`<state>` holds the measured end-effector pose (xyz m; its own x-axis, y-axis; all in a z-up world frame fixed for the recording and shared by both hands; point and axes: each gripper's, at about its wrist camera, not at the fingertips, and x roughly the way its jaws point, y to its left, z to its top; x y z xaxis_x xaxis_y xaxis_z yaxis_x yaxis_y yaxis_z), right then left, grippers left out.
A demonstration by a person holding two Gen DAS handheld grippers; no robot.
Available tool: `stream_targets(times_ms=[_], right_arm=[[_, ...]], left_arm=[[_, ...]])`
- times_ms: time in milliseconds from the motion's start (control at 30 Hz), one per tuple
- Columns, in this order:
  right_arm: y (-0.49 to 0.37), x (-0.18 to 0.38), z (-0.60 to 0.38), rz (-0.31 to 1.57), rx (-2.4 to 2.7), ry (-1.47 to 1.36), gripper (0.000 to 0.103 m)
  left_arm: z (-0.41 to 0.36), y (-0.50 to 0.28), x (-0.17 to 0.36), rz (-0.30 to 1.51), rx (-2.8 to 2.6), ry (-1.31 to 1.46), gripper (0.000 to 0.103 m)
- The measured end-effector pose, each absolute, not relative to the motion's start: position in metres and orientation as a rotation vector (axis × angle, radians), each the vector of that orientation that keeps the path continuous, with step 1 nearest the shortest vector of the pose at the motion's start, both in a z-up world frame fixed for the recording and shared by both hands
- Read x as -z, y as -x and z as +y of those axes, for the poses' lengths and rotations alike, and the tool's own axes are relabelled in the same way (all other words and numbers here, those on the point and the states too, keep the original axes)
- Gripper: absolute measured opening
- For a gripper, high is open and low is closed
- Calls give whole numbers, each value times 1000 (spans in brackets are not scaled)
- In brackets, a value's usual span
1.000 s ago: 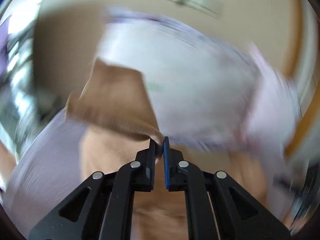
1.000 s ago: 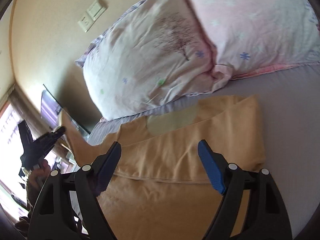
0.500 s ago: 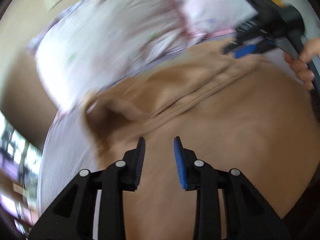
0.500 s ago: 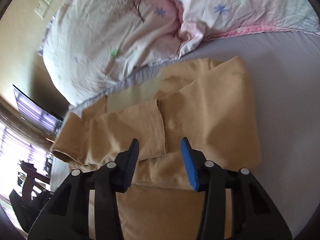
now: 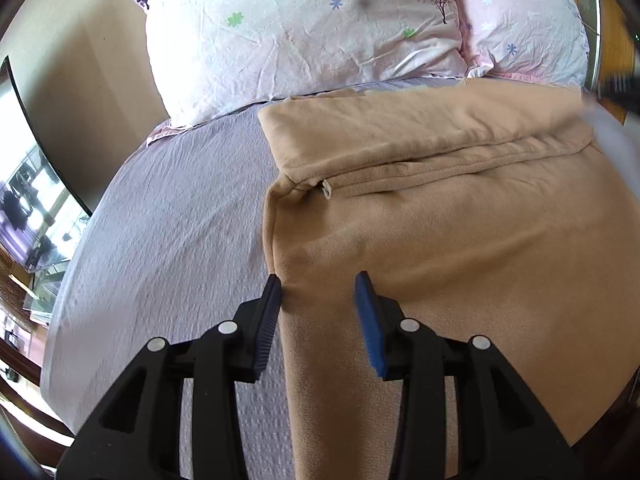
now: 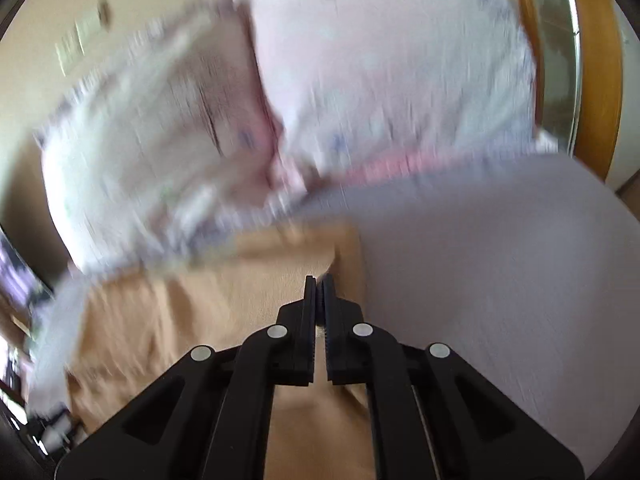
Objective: Fold small clothes
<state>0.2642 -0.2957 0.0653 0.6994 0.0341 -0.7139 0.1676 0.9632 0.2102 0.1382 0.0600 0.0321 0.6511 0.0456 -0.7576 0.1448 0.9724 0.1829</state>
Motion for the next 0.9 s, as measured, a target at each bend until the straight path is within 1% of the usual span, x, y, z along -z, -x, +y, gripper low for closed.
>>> stream_targets(times_ms=[67,100,133,167,200,233,367,400,433,467,500,533,567,600,633,700,767,833,900], right_arm=[[-258,-65,-304,787,77,-321,10],[-253,-73,-308,743,73,-347,23],[-250,-82,-307,699,58,-353,45],[-248,-88,-303,658,30,-334,55],[-251,-89,-295,647,4,-302,60],[-259,-86,-288,667,-20,-276,60],[-296,-34,-273,908,-42,-241,61],[-288,-37,-272,871,-37,-209,60],[-279,-38,-276,880,-42,-230,60],[-261,-43,-283,852,-77,-284,60],[-249,-47,-286,834,-119,-312,60],[-233,-53,-289,816,-200,-352,63],[-216,-58,-291,803,-280,-383,67],[-188,-62,-295,783,-380,-406,77],[-168,-65,-297,766,-437,-411,83],[-114,-66,-305,729,-539,-392,85],[-60,-55,-319,714,-568,-380,86],[-29,-41,-331,738,-561,-400,86],[-11,-13,-349,781,-523,-473,86]], left_arm=[[66,-132,-34,867,63,-208,39],[65,-128,-34,868,66,-193,39],[69,-124,-36,867,79,-159,39],[72,-123,-37,861,91,-134,39],[76,-118,-41,848,101,-110,40],[83,-109,-47,825,117,-76,43],[111,-81,-65,760,177,51,49],[117,-77,-67,754,194,74,51],[127,-66,-69,748,227,113,54],[136,-56,-70,744,267,147,55],[147,-44,-69,740,309,182,58],[153,-37,-67,741,337,205,61],[162,-27,-65,742,366,233,61],[167,-19,-63,743,387,256,62],[176,-9,-57,747,412,293,63],[190,8,-41,758,454,355,63],[197,17,-26,782,461,372,63],[197,25,-7,813,484,379,63],[191,26,15,851,513,385,63]])
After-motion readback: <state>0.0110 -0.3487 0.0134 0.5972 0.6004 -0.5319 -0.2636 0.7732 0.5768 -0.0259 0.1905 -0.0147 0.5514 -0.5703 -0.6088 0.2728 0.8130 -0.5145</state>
